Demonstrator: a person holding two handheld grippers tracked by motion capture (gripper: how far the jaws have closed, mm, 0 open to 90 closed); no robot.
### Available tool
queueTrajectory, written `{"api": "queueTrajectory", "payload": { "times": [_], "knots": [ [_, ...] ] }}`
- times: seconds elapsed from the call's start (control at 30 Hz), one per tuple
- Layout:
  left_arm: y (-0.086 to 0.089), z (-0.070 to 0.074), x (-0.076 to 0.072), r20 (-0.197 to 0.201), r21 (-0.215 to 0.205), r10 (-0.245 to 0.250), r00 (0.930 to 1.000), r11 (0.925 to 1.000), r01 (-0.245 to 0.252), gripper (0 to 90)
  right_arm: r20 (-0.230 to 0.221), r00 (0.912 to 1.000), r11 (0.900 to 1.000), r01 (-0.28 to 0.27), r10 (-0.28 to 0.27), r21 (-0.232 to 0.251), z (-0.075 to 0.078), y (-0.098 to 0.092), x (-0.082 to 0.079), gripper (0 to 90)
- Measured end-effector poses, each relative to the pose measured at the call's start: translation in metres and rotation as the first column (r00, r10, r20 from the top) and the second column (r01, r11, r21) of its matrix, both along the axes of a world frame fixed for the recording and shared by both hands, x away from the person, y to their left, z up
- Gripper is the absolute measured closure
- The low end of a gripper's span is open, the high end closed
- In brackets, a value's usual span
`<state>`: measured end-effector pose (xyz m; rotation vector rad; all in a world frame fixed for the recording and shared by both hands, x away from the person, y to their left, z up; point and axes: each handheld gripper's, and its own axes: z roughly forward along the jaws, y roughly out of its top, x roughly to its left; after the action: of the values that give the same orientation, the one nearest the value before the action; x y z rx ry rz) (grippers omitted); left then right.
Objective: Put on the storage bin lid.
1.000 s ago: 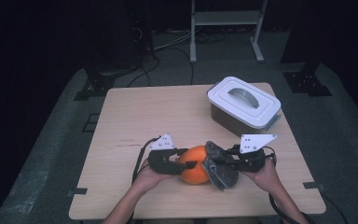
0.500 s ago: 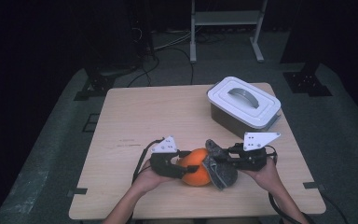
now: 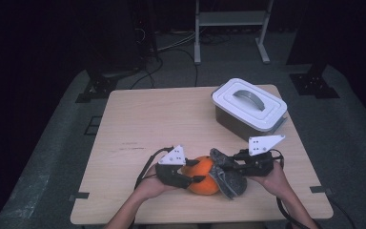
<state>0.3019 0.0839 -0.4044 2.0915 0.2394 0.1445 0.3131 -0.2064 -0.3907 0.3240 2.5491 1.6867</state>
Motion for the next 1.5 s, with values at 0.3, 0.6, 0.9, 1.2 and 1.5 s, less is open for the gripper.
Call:
{"api": "queueTrajectory", "payload": {
  "times": [0.3, 0.6, 0.9, 1.2, 1.5],
  "knots": [
    [0.003, 0.005, -0.001, 0.016, -0.008, 0.038, 0.9991, 0.9992, -0.038, 49.8, -0.017, 0.9994, 0.999, 0.028, -0.029, -0.030, -0.005, -0.004, 0.005, 74.1],
    [-0.002, 0.000, 0.000, -0.016, -0.019, 0.017, 0.9997, 0.9997, -0.018, 33.0, 0.001, 1.0000, 1.000, 0.004, -0.004, -0.027, -0.002, 0.004, 0.001, 74.1],
    [-0.003, -0.019, 0.012, -0.048, -0.041, -0.005, 0.9988, 0.9991, 0.003, 15.1, -0.037, 0.9993, 1.000, 0.001, -0.002, -0.023, -0.011, -0.008, 0.006, 73.6],
    [-0.005, 0.006, 0.001, 0.040, 0.024, 0.085, 0.9956, 0.9960, -0.086, 44.4, 0.056, 0.9984, 0.999, 0.005, -0.007, 0.036, 0.013, 0.003, -0.006, 74.0],
    [0.004, 0.004, 0.006, 0.032, 0.045, 0.158, 0.9869, 0.9862, -0.160, 45.0, -0.033, 0.9979, 0.995, 0.053, -0.056, -0.081, -0.020, 0.008, 0.011, 73.9]
  ]
}}
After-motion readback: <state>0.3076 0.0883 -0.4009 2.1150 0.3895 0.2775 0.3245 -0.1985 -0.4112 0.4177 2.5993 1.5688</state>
